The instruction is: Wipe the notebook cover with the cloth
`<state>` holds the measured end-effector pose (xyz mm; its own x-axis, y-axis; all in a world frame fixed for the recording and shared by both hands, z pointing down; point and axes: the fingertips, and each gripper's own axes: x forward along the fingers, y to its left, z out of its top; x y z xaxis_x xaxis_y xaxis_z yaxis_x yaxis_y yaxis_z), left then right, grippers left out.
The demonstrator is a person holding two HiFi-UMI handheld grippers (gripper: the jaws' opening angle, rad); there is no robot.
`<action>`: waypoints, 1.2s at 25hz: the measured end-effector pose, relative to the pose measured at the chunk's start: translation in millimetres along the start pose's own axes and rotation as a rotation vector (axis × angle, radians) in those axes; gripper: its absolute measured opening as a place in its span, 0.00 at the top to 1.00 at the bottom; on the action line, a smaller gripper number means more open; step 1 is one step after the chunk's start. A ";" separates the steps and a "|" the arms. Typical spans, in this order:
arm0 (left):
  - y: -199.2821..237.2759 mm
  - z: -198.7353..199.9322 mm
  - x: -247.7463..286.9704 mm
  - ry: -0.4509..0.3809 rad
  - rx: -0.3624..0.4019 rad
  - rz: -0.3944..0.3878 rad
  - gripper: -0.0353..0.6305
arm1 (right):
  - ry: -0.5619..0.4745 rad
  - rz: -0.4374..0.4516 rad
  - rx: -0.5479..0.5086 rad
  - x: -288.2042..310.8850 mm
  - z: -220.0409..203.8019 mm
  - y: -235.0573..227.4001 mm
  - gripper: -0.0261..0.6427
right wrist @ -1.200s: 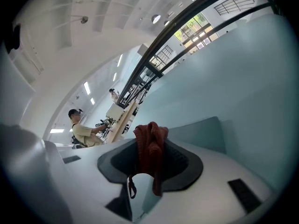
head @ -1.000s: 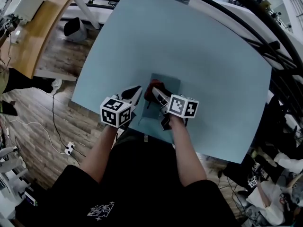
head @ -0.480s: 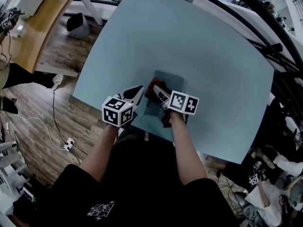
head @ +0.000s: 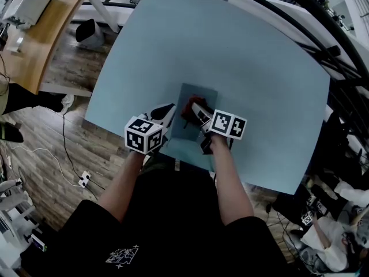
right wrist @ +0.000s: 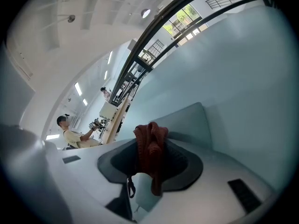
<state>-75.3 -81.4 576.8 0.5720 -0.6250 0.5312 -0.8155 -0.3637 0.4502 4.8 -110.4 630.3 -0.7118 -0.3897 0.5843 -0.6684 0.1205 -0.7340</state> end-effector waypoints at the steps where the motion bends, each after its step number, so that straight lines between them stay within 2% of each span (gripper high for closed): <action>1: -1.9 -0.4 1.8 0.003 0.002 -0.003 0.94 | -0.003 -0.003 0.002 -2.4 0.5 -2.5 0.75; 23: -41.4 -13.2 44.0 0.083 0.042 -0.092 0.94 | -0.079 -0.074 0.060 -57.5 10.4 -54.9 0.75; 30: -44.9 -15.6 49.0 0.101 0.041 -0.107 0.94 | -0.089 -0.063 0.042 -67.6 13.4 -50.9 0.75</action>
<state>-9.3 -84.9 593.8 0.6601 -0.5091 0.5523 -0.7511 -0.4539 0.4794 89.8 -102.5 623.6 -0.6451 -0.4752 0.5983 -0.7005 0.0552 -0.7115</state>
